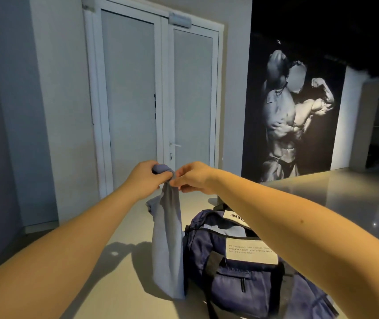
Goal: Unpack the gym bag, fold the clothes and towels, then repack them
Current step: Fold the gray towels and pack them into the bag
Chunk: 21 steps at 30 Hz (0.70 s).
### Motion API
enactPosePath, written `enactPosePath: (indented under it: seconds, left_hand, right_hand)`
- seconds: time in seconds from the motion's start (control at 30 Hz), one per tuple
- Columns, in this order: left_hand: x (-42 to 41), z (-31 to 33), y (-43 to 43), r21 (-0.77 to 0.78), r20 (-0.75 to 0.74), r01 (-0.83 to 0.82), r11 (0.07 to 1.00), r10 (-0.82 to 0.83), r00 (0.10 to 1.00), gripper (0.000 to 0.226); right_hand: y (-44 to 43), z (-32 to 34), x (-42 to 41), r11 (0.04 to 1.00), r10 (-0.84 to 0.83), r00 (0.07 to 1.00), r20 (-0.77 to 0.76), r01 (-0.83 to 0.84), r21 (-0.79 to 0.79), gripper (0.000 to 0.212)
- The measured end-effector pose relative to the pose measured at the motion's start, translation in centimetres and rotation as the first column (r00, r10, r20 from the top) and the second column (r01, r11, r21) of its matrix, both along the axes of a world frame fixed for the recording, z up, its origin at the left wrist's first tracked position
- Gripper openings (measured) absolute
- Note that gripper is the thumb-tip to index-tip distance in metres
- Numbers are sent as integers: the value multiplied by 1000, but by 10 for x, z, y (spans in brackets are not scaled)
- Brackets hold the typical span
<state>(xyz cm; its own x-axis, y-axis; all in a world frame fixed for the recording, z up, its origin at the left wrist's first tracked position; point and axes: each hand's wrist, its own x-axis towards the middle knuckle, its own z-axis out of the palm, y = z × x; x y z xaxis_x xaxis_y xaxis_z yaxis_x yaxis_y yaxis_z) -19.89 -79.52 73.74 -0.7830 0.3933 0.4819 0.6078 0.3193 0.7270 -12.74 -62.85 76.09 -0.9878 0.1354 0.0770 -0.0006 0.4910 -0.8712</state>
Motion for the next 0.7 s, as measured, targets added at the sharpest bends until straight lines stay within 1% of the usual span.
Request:
enactPosePath:
  seconds: [0.07, 0.1, 0.13, 0.2, 0.27, 0.33, 0.47, 0.5, 0.57, 0.63, 0.67, 0.7]
  left_hand:
    - [3, -2, -5, -16, -19, -24, 1000, 24, 1000, 24]
    - [3, -3, -8, -23, -30, -42, 999, 41, 999, 24]
    - [4, -3, -12, -34, -44, -64, 997, 62, 997, 21]
    - [5, 1, -20, -46, -86, -121, 992, 117, 989, 23]
    - [3, 7, -29, -41, -139, -185, 982, 178, 974, 23]
    - [3, 16, -40, -41, -182, -212, 976, 202, 962, 20]
    - [2, 31, -66, -57, -227, -277, 959, 258, 939, 20]
    - [3, 34, -72, -62, -234, -309, 949, 287, 929, 20]
    - [4, 36, -82, -63, -231, -346, 936, 323, 918, 22]
    - [7, 34, -89, -87, -219, -325, 942, 300, 929, 25]
    - [9, 30, -91, -117, -212, -301, 946, 272, 939, 26]
    - [11, 24, -92, -150, -202, -273, 950, 241, 949, 27]
  right_hand:
    - [3, -5, 3, 997, -5, 1000, -4, 6, 76, 26]
    - [5, -7, 5, 997, 15, 1000, 7, -15, 81, 23]
    - [6, -8, 7, 997, 47, 999, 26, -49, 63, 20]
    - [8, -10, 8, 990, 140, 988, 69, -141, 9, 17]
    - [6, -12, 6, 970, 245, 962, 122, -243, -31, 13]
    - [6, -16, 1, 951, 308, 936, 173, -303, -54, 11]
    - [6, -23, -7, 958, 277, 937, 212, -287, 15, 32]
    - [6, -24, -10, 960, 264, 940, 214, -278, 38, 30]
    - [4, -27, -14, 957, 234, 950, 205, -262, 121, 18]
    - [-3, -29, -18, 952, 199, 967, 160, -229, 202, 14]
    - [-10, -30, -18, 958, 196, 974, 115, -215, 191, 20]
    - [-18, -32, -18, 968, 207, 977, 59, -213, 134, 30]
